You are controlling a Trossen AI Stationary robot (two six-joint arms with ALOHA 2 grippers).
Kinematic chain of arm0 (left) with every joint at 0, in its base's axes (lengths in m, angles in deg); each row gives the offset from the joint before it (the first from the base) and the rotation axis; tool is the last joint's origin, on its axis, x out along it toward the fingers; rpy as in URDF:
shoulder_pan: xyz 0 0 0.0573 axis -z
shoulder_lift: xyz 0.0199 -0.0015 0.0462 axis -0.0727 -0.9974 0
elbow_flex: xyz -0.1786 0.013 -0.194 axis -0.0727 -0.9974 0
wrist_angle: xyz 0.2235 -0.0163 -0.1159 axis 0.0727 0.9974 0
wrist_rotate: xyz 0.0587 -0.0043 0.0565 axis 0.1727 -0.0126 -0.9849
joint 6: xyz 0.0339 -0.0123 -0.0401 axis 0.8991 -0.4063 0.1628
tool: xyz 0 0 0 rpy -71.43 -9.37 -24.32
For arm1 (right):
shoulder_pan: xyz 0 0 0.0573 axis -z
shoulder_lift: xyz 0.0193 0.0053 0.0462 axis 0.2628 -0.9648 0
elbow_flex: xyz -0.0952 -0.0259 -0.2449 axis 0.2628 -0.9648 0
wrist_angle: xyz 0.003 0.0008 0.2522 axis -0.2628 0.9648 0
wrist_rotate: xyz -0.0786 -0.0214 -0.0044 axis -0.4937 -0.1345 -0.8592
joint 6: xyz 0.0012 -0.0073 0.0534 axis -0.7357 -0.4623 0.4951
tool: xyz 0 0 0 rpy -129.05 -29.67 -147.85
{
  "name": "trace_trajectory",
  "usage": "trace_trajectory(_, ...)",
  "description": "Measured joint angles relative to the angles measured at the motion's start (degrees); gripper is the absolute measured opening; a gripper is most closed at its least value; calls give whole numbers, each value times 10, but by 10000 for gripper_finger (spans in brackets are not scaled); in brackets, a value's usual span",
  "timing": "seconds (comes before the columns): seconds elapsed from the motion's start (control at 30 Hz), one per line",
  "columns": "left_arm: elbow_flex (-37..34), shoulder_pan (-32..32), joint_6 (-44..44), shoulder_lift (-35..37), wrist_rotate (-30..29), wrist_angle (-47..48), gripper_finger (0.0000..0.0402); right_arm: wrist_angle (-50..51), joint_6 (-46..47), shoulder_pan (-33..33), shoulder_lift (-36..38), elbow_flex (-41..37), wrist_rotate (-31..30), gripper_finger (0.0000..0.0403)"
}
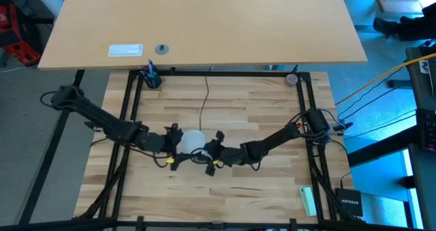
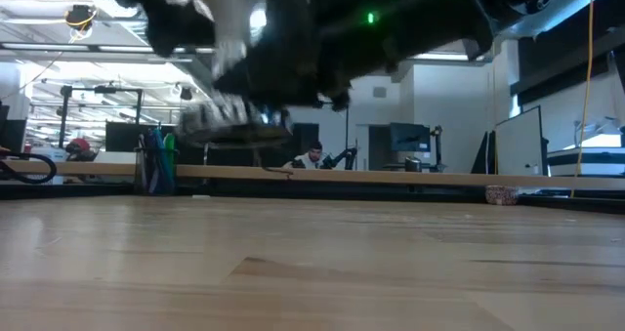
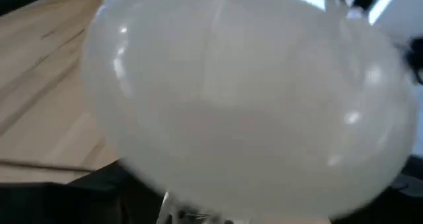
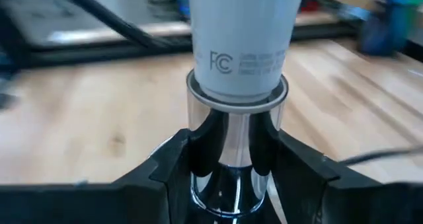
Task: Screw lightbulb
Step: Remove the lightbulb from the lamp
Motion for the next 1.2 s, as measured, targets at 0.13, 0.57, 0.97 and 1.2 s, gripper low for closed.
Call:
trace_trajectory(0.13,0,20,54,55,10,31,318,-73,-28,0,7,0,128,170)
trace_trajectory(0.57,0,-13,186,-8,272,-210,306,-201,-40,0,7,1,315,170)
trace_trajectory(0.97,0,-59,101,-59,384,-282,254,-182,-40,0,8,1,313,170)
trace_trajectory(1.2,0,-59,102,-51,376,-260,144,-176,-38,-1,8,2,280,170)
